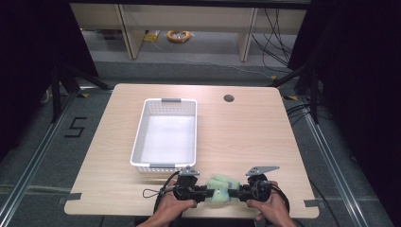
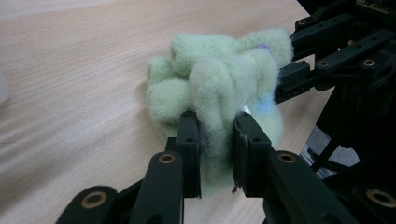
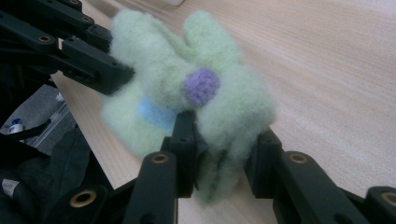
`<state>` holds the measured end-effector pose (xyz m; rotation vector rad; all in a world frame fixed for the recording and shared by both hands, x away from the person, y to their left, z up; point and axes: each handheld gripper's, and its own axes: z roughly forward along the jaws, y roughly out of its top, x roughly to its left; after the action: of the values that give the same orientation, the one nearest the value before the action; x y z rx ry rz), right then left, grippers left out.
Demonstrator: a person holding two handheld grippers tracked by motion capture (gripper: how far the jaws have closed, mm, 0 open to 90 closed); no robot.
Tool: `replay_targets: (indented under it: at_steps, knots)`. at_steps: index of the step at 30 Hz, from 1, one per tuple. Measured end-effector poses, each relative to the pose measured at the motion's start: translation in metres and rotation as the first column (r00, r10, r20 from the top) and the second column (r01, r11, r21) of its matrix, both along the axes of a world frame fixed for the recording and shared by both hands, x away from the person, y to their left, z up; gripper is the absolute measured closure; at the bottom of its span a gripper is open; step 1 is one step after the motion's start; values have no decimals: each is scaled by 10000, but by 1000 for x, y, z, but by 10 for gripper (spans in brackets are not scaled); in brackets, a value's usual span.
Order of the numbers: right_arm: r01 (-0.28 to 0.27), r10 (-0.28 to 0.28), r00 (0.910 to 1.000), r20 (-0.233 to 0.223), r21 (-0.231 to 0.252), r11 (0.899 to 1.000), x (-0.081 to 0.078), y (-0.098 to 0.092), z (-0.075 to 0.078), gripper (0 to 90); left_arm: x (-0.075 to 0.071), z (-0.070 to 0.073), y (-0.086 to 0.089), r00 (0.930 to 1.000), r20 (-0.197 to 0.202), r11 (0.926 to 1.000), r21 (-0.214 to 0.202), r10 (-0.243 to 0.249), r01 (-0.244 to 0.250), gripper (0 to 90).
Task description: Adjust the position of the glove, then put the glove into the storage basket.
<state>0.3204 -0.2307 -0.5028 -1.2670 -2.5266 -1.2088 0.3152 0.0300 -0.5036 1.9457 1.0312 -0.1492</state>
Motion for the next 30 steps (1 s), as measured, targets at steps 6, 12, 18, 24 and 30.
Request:
replay_targets:
  at_steps: [6, 12, 18, 24, 30]
  knots:
    - [56, -56, 9999, 114, 9, 10000, -3, 1, 5, 721, -2, 5, 3, 9993, 366, 10000, 66, 64, -66, 746]
    - [-135, 125, 9994, 322, 329, 9994, -5, 4, 12, 724, -2, 10, 8, 9992, 388, 9999, -107, -34, 38, 746]
    - [-114, 102, 9994, 328, 369, 9993, -8, 6, 17, 724, -3, 15, 11, 9985, 529, 9998, -109, -155, 161, 743]
    - [-175, 157, 9988, 456, 382, 9991, -12, 12, 26, 724, -5, 21, 17, 9976, 694, 9998, -191, -58, 72, 741]
    - [-319, 284, 9953, 921, 374, 9988, -13, 15, 36, 724, -6, 29, 23, 9957, 917, 9991, -382, -122, 157, 738]
